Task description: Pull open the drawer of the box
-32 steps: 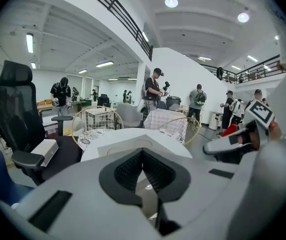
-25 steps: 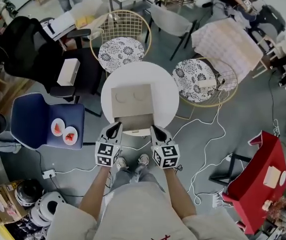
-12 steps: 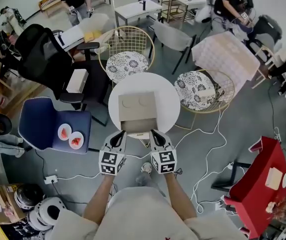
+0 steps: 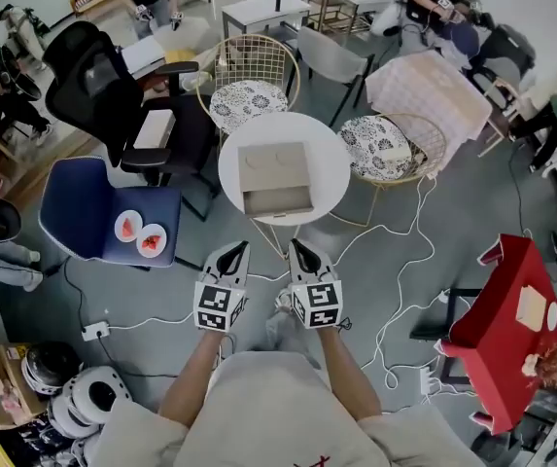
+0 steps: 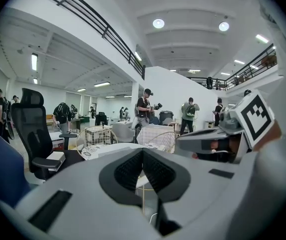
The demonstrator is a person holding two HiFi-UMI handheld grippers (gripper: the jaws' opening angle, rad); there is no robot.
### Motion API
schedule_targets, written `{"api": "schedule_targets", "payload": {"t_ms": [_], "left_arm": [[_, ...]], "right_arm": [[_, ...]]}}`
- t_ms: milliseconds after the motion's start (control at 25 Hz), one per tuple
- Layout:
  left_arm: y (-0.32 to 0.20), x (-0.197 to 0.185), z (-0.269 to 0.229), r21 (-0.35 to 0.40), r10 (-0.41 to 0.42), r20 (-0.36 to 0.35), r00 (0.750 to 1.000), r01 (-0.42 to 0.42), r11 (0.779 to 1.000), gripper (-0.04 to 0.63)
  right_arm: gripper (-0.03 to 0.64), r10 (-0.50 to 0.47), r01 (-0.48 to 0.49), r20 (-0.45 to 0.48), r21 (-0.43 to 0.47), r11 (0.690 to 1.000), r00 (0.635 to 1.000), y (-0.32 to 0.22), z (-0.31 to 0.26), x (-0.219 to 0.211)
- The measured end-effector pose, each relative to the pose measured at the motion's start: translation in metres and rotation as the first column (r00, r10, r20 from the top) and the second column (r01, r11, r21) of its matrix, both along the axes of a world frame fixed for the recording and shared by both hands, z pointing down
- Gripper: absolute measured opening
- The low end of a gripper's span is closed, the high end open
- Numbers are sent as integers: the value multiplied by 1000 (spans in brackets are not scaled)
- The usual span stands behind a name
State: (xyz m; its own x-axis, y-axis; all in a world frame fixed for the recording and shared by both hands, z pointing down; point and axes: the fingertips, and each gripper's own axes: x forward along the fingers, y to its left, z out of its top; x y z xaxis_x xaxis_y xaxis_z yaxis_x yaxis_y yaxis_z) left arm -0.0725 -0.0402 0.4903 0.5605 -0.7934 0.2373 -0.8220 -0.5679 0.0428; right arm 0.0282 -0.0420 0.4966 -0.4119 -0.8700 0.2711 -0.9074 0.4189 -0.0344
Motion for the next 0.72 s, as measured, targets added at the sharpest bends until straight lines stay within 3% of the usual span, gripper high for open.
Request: {"api": "schedule_targets", "payload": {"t_ms": [360, 720], "left_arm": [[100, -8, -1, 17, 29, -7, 1000, -29, 999, 12], [139, 3, -15, 29, 7, -6, 1000, -7, 1000, 12]], "right_arm": [[15, -8, 8, -23, 13, 1000, 1000, 108, -5, -24], [15, -15, 15, -5, 36, 999, 1000, 148, -20, -16]]}}
